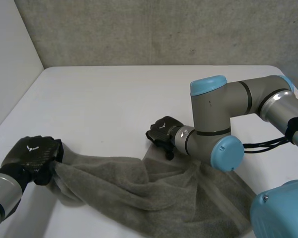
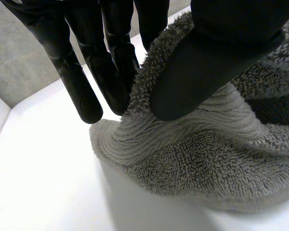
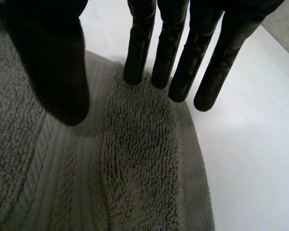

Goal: Fold the towel.

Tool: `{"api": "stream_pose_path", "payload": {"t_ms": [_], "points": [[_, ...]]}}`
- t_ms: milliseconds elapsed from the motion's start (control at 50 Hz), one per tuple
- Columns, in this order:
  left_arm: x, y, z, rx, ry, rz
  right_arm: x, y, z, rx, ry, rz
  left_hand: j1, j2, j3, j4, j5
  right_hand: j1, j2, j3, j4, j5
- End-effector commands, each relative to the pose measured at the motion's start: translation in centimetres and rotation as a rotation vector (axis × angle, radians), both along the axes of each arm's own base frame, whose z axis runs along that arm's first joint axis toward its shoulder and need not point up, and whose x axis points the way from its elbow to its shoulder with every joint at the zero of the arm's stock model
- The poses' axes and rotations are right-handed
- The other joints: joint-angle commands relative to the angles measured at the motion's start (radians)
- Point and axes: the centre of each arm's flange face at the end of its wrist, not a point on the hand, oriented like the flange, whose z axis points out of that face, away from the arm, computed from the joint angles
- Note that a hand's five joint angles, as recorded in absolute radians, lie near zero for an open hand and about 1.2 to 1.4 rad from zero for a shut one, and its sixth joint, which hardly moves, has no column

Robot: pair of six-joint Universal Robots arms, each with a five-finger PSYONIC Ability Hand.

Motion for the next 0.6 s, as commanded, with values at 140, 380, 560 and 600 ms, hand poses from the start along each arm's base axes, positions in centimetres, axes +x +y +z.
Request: {"api": "stream_pose_path", "payload": {"t_ms": [140,380,560,600], "points": [[0.6,-1.5,0.4,-0.017,0.007,0.033,-0.1,-0.1,-0.8,-0.014,0.031,0.003,0.187,0.168,0.168,0.169,0.176,0.028,0.028,0.027,0.031,0.03],[0.5,-1.4,0.3,-0.014,0.008,0.032,0.3,-1.3,1.2,-0.1,-0.061,-0.025,0.185,0.166,0.165,0.166,0.173,-0.342,-0.343,-0.343,-0.339,-0.34],[0.5,-1.4,0.4,-0.015,0.008,0.032,0.4,-1.4,0.4,-0.092,-0.056,-0.024,0.176,0.157,0.156,0.157,0.164,-0.33,-0.331,-0.331,-0.327,-0.328],[0.5,-1.4,0.4,-0.015,0.008,0.03,0.4,-1.5,-0.3,-0.08,-0.047,-0.025,0.173,0.154,0.153,0.154,0.161,-0.33,-0.331,-0.331,-0.327,-0.328]]}}
